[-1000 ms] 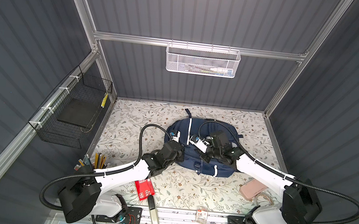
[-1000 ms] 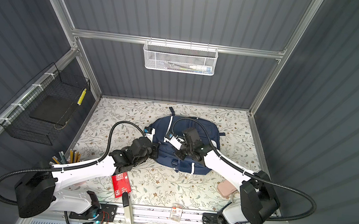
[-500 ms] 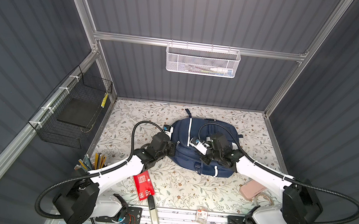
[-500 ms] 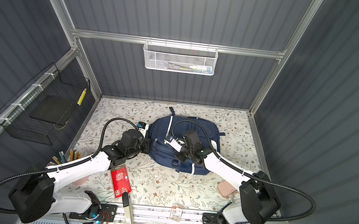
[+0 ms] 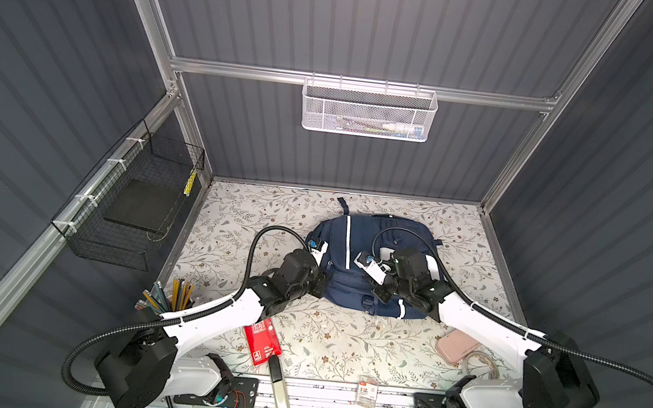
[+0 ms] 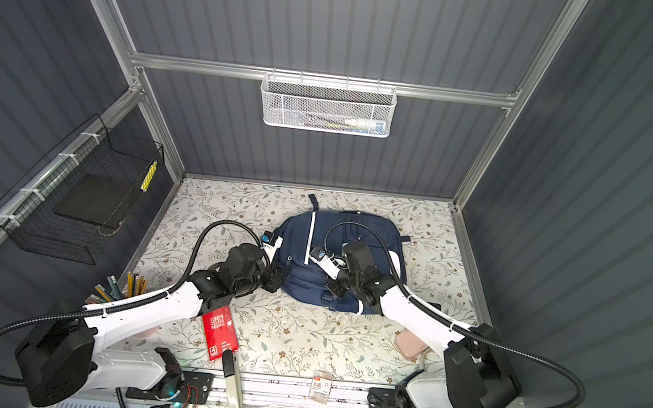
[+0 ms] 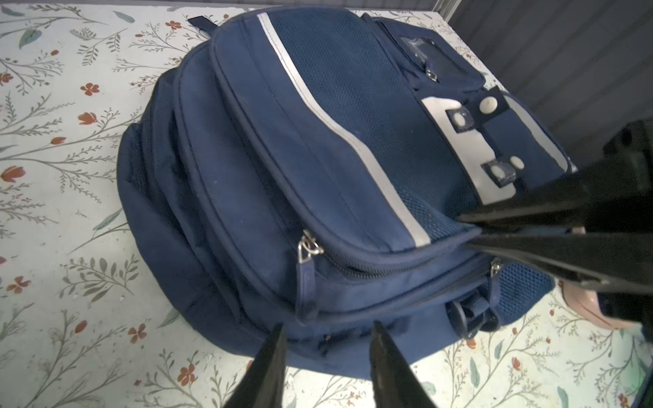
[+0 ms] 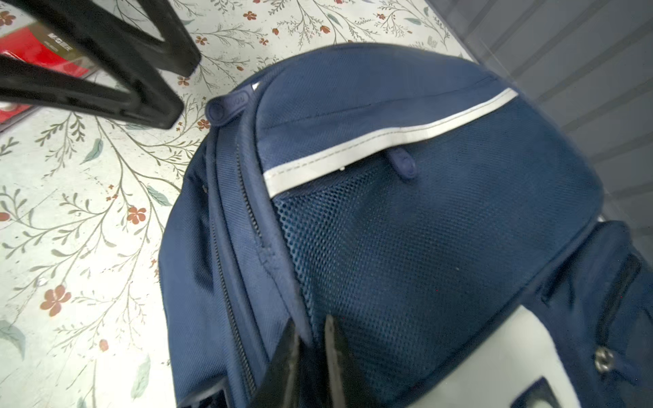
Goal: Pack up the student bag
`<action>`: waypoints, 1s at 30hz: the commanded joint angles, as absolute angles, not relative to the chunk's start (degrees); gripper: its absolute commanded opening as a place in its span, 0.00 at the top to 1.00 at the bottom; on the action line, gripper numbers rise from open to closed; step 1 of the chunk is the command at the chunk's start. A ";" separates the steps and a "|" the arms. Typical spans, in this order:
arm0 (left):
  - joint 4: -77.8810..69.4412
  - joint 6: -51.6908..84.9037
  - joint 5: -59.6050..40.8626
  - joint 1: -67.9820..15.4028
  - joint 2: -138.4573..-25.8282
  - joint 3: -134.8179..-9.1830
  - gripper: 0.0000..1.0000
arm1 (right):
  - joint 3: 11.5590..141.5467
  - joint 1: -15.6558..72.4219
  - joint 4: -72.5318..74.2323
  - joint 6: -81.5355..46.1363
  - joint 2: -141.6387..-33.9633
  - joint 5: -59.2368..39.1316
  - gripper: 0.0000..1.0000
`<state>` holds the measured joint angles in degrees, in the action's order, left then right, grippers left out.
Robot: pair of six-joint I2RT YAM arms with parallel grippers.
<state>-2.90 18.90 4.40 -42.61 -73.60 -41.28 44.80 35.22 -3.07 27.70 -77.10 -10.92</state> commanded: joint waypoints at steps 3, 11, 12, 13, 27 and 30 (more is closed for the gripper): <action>-6.69 12.97 -0.27 -39.24 -76.33 -42.58 0.37 | 43.51 35.01 -4.91 28.45 -74.85 -13.62 0.84; -12.71 10.59 -6.59 -39.20 -78.34 -39.59 0.45 | 44.21 34.66 -5.60 28.79 -75.20 -14.13 0.85; -14.03 10.57 -8.44 -39.20 -78.83 -39.59 0.56 | 44.17 34.68 -5.71 28.77 -75.17 -14.07 0.85; -13.50 10.43 -9.17 -39.20 -79.75 -40.41 0.61 | 44.12 34.64 -5.80 28.74 -75.19 -13.89 0.85; -8.97 10.96 -8.61 -39.20 -84.10 -43.07 1.00 | 42.01 33.69 -5.14 27.36 -71.75 -12.79 0.86; -8.89 12.60 -6.75 -39.15 -82.29 -42.21 1.00 | 42.24 33.72 -5.51 27.38 -71.81 -11.95 0.86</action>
